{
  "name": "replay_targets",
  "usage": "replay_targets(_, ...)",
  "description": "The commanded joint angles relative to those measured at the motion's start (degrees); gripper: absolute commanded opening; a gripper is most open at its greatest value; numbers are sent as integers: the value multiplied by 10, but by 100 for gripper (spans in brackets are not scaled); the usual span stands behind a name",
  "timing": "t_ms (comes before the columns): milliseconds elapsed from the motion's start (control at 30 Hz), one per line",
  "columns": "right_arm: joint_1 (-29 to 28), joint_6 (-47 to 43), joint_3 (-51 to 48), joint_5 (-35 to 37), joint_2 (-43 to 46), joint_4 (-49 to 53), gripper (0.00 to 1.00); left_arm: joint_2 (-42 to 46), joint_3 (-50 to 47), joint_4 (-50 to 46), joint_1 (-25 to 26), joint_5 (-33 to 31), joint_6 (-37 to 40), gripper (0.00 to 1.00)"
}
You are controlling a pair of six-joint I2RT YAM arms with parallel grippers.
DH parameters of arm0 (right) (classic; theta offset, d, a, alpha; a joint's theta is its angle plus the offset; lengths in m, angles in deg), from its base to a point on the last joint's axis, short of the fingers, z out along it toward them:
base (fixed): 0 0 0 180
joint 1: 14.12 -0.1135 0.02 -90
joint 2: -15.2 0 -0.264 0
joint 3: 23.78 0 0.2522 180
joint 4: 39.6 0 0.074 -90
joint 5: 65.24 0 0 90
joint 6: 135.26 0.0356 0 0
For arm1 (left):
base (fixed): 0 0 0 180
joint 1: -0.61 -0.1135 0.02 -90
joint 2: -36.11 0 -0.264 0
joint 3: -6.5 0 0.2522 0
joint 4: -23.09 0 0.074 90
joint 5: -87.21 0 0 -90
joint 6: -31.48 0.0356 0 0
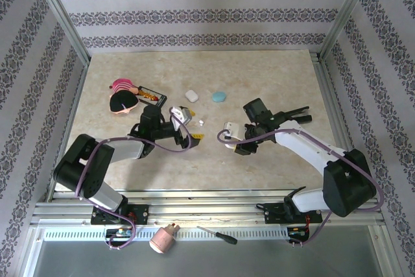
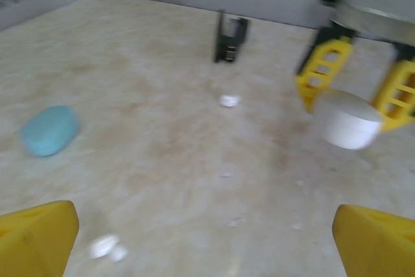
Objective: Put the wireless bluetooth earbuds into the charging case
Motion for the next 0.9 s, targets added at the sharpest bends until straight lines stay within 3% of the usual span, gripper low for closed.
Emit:
replay_targets(0,5,16,19,-74,23,-7,33,-20,2,23,23,61,1,97)
replay_targets(333,-14,6,47,-106,7,-15,33,-34,39,-6,64,100,-27,90)
replay_targets(600,-34,14,62,-114,-25,-29,33,-71,42,104,75,141,-126,77)
replay_targets(867,-44,20,68,-120,-39,-31,33,-78,45,98,76,153,-118,68)
